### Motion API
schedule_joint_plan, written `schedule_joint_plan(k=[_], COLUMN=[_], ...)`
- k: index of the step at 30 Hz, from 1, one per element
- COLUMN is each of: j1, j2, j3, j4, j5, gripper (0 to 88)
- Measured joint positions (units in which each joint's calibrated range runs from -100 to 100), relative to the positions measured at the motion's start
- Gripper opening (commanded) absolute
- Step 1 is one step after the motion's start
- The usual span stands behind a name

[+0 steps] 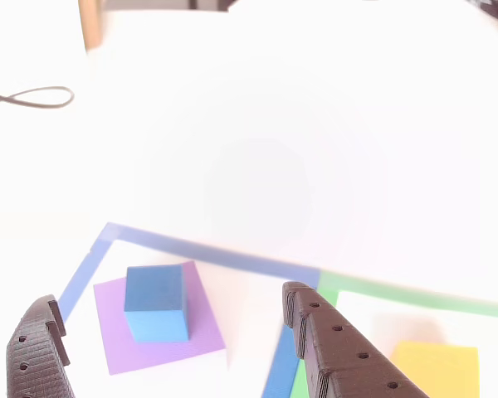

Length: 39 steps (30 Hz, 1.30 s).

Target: Tower of hanoi

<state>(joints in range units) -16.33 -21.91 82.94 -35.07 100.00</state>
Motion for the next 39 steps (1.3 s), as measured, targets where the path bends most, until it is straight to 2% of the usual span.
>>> schedule_joint_plan(k=[6,10,22,39], j1=[-0.5,-1.5,-3.3,-4.1], j2=[16.0,24.1,38.5,43.2], j3=[-2.7,-6.8,-16.3,-17.2], j4=[-15.2,-20.0,-27.0,-29.4], j5=[0.0,0.0,0.0,0.0], gripper=[30.5,30.2,30.1,28.6])
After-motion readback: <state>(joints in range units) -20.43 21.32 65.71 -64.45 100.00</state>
